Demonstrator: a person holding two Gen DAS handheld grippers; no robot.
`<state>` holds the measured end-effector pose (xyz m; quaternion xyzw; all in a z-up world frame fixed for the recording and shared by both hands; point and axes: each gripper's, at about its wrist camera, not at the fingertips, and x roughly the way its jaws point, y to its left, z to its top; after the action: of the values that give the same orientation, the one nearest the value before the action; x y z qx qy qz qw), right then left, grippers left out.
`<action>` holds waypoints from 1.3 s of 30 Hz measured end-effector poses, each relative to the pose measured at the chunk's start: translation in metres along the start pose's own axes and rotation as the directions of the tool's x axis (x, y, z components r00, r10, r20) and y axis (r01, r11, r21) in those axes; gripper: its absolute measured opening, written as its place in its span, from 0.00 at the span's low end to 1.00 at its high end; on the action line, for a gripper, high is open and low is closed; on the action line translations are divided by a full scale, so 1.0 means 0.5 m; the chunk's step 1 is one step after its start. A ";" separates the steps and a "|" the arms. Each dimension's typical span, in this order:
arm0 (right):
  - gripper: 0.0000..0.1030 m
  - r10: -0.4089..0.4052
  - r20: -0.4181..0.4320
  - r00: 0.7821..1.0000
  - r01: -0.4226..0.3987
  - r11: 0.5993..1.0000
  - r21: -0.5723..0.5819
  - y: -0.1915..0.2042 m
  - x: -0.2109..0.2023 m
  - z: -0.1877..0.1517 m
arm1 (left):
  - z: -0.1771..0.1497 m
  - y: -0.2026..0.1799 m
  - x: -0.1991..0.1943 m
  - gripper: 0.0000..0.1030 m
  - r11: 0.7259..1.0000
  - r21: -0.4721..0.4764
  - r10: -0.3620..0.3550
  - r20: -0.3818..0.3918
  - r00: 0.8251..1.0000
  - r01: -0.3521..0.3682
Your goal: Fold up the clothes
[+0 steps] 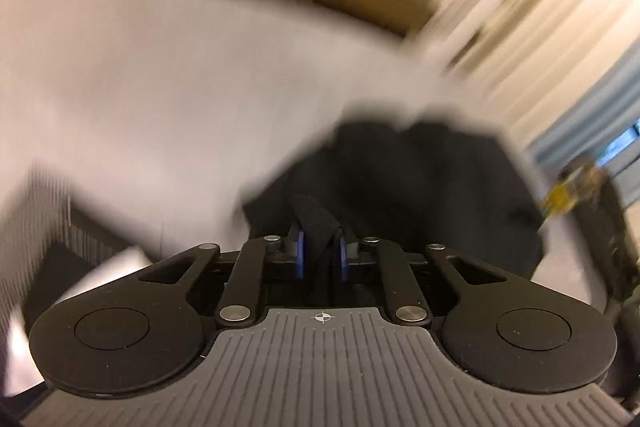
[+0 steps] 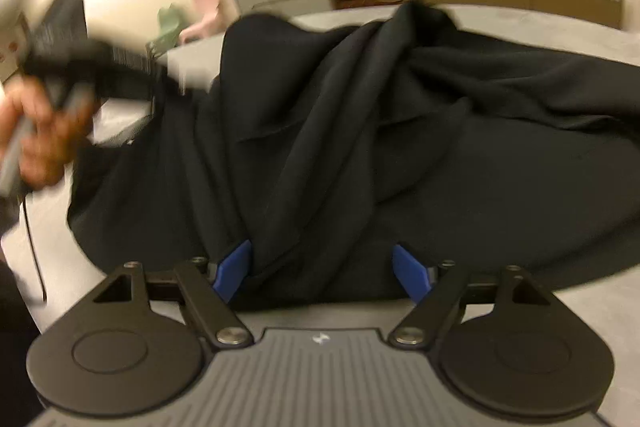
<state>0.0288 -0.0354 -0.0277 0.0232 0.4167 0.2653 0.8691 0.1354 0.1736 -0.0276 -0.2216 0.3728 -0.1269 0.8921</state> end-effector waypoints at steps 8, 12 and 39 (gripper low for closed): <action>0.80 0.066 0.196 0.978 -0.068 0.998 0.002 0.086 0.051 0.119 | 0.003 -0.101 -0.512 0.00 0.921 0.357 -0.333 0.503 0.798 0.159; 0.80 0.071 0.118 0.990 -0.071 0.997 -0.003 0.073 0.049 0.074 | -0.127 0.076 -0.518 0.00 0.996 0.087 -0.047 0.402 0.914 0.013; 0.45 -0.063 -0.057 0.996 0.079 0.929 0.362 -0.210 0.183 0.302 | -0.103 0.140 0.013 0.77 0.912 -0.395 0.054 -0.160 0.986 -0.114</action>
<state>0.2334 -0.0545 -0.0218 0.1630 0.4783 0.1523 0.8494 0.1070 0.2166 -0.0979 -0.3742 0.4643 -0.0247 0.8024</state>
